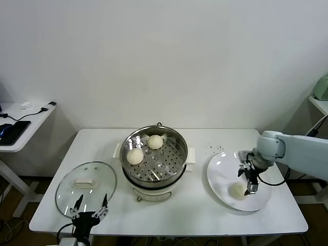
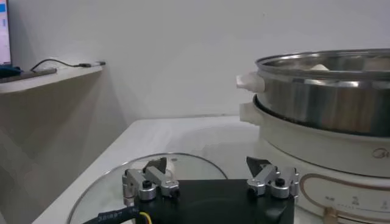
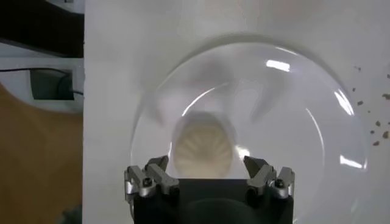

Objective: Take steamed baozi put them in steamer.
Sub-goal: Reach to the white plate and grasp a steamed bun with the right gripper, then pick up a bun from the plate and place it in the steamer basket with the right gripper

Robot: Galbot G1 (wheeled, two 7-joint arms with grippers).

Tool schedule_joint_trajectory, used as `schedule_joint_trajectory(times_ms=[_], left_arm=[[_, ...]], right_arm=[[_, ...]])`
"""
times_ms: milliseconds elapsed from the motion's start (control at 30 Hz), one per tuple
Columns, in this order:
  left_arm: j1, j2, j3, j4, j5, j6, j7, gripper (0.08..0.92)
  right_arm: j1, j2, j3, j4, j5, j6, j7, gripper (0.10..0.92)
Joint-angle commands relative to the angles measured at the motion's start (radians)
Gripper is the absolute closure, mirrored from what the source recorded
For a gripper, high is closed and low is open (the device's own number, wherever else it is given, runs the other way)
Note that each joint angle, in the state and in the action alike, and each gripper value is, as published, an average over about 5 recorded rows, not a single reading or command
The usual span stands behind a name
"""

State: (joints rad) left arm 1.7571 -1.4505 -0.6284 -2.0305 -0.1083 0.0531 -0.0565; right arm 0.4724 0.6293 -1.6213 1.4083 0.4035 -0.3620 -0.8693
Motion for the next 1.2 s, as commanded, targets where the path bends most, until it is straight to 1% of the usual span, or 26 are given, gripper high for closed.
schedule_joint_trajectory(times_ms=[33,400,467,633,733,833,967,1100,1200], left_arm=[[-0.003,-0.003,0.002,0.000,0.002,0.003,0.000,0.177],[0.007,-0.006,0.007,0.001,0.007,-0.002,-0.001,0.177],[0.009,-0.006,0.007,0.000,0.009,-0.003,-0.001,0.177],[0.011,-0.007,0.007,-0.003,0.012,-0.002,-0.002,0.177],[0.012,-0.007,0.007,-0.005,0.013,-0.002,-0.002,0.177],[0.014,-0.008,0.007,-0.009,0.014,-0.002,-0.002,0.177],[0.016,-0.009,0.009,-0.016,0.015,-0.001,-0.002,0.177],[0.017,-0.009,0.010,-0.020,0.017,0.000,-0.001,0.177],[0.017,-0.009,0.011,-0.022,0.018,0.000,-0.001,0.177]], right_arm=[[-0.109,-0.006,0.089,-0.028,-0.036,-0.018,0.039,0.203],[-0.109,0.007,0.077,-0.026,-0.042,-0.026,0.031,0.210],[-0.107,0.006,0.075,-0.024,-0.045,-0.027,0.027,0.236],[-0.101,0.005,0.096,-0.023,-0.049,-0.027,0.026,0.338],[-0.067,0.005,0.106,-0.019,-0.050,-0.021,0.014,0.354],[0.031,0.010,0.071,-0.011,-0.035,0.006,-0.023,0.360],[0.269,0.054,-0.045,-0.008,0.006,0.081,-0.109,0.363],[0.481,0.174,-0.121,-0.036,0.055,0.189,-0.184,0.364],[0.585,0.275,-0.111,-0.069,0.119,0.261,-0.221,0.364]])
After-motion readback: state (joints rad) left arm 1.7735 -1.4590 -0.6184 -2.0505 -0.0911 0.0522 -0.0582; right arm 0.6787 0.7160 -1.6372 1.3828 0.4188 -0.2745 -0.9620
